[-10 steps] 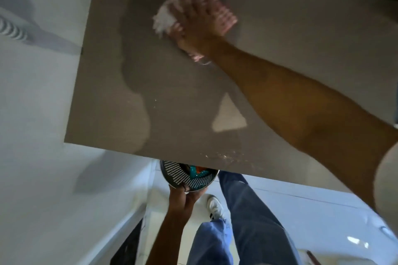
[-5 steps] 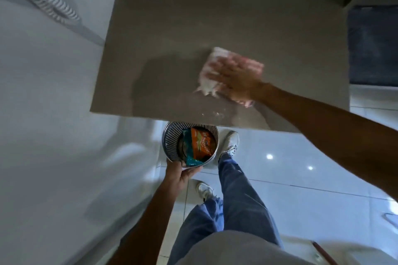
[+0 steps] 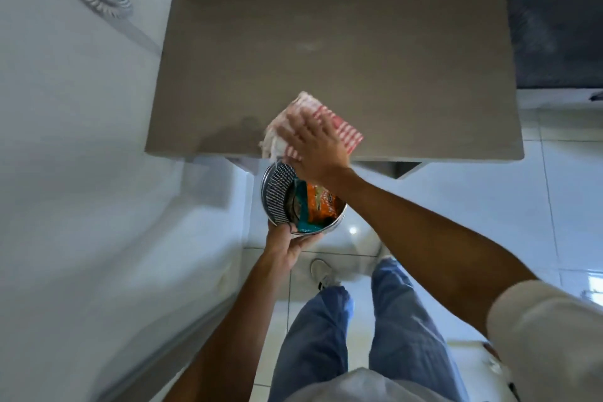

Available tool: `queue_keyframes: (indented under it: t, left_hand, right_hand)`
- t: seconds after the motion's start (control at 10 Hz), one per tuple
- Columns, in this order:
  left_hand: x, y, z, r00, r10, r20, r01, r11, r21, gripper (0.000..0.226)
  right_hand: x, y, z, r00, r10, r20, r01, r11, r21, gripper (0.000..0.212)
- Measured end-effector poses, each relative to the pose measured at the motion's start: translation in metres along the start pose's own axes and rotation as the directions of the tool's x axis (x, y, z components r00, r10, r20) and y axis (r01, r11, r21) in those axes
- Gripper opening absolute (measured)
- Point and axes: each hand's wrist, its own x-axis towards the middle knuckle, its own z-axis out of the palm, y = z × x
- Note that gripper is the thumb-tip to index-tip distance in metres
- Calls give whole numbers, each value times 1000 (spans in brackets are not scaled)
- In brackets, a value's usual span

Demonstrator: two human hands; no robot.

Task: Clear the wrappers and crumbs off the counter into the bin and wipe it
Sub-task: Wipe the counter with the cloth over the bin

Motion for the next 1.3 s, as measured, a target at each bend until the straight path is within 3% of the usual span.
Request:
queue_keyframes:
  t: [0.1,0.2,0.3,0.4,0.5,0.6,0.7,0.8,0.9,1.0,1.1,1.2,1.3]
  left_hand:
    - [-25,-3,-1,1000,-13,5,13,999,40,41]
    - [-50,-9,-2,1000,15,15,-15,998,59,48]
    - [-73,-18,2,999,51,14,-51,997,65,55]
    - [-90,-29,9,999,42,21,-43,997,63,60]
    - [-95,-40,17,997,55,50,-61,992,111,68]
    - [-97,-56,38,996,83,25,-86,978,189,62]
    - [-96,-73,61,993,99,-62,-85,979,187,46]
    - [-93,-86,76,994,104,23,-106,955,277,58]
    - [-86,-100,93,993,119,20,-120,955,272,50]
    - [-83,-117,113,995,95,-18,-89,974,207,47]
    - [-60,-136,125,999,53,5,-54,984,168,60]
    - [-26,-154,144,999,-18,-45,22,995,99,64]
    - [46,-174,154,998,-54,-34,57,994,93,63]
  right_hand:
    - [-17,-21,-4,987,-154,50,155,988,-2,70]
    - [-45,-29,-18,956,-281,79,272,956,113,69]
    - [-87,-27,-37,951,-185,247,14,826,564,56]
    - [-130,-7,-49,915,10,404,-381,359,852,24]
    - [-156,36,-66,847,166,505,-465,-229,855,26]
    - [-159,103,-89,849,219,481,-229,-668,708,38]
    - [-164,159,-107,833,344,434,22,-804,595,60]
    - [-165,196,-120,717,459,524,193,-854,483,80]
    - [-177,207,-119,540,608,582,331,-789,517,72]
    - [-208,189,-89,356,672,649,182,-731,657,67]
    - [-236,172,-33,282,580,765,-197,-745,637,62]
    - [-240,165,24,300,375,877,-626,-616,478,48]
    - [-223,174,108,248,401,882,-831,-381,406,45]
